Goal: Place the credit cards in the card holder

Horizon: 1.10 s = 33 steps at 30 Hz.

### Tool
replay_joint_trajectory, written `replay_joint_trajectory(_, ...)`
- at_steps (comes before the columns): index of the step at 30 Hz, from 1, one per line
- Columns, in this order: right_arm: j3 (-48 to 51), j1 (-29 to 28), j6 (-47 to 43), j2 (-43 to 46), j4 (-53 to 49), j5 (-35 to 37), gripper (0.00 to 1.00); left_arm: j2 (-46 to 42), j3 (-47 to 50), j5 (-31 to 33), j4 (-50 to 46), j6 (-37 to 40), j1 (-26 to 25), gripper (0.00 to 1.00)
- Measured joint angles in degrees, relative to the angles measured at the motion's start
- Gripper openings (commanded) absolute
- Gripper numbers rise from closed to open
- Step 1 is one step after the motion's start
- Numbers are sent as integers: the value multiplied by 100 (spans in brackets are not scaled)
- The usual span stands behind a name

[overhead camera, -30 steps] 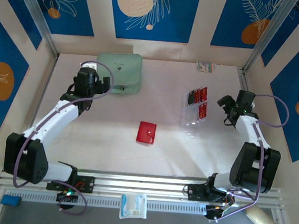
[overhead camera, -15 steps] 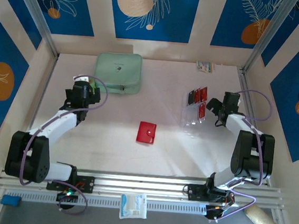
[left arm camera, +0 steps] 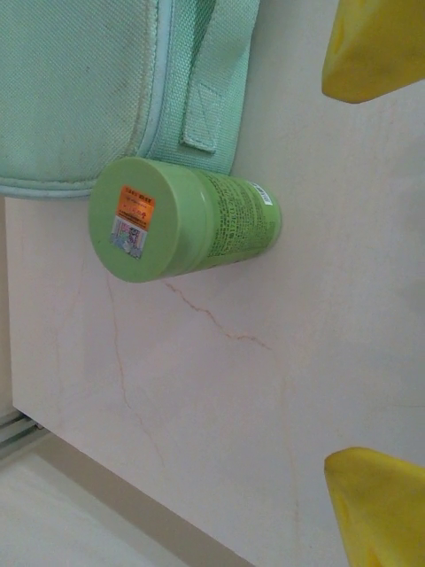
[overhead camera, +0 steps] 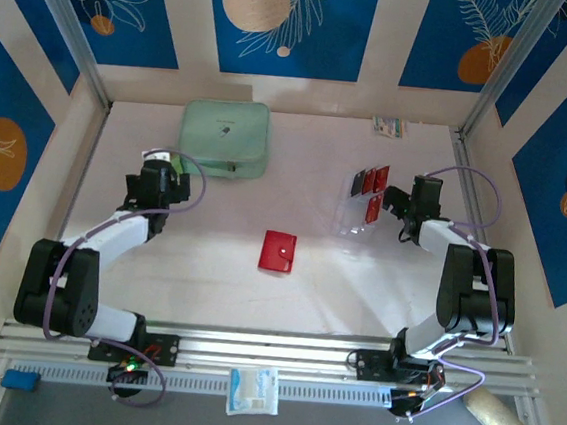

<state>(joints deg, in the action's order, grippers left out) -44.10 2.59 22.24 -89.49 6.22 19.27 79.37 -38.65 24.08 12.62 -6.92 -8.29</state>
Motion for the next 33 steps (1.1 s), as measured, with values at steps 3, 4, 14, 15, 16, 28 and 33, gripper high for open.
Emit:
replay_joint_trajectory(3,26,0,-92,0,114,-22,99,0,90,0,160,48,17,100)
replay_joint_trajectory(4,46,0,-129,0,155,-35,99,0,118,0,203,79,22,100)
replay_joint_trajectory(14,273,4,-452,2,638,-149,99,50,442,-133,811,302,44,100)
replay_joint_trajectory(15,289,7,-476,2,691,-153,99,50,490,-151,896,321,48,100)
replay_joint_trajectory(16,299,9,-494,0,732,-162,99,50,535,-157,964,341,50,100)
replay_joint_trajectory(28,960,42,-695,238,1606,-433,99,367,1641,-328,2798,623,68,100)
replay_joint_trajectory(33,1423,42,-754,501,2149,-544,99,601,1797,-466,3416,717,68,100)
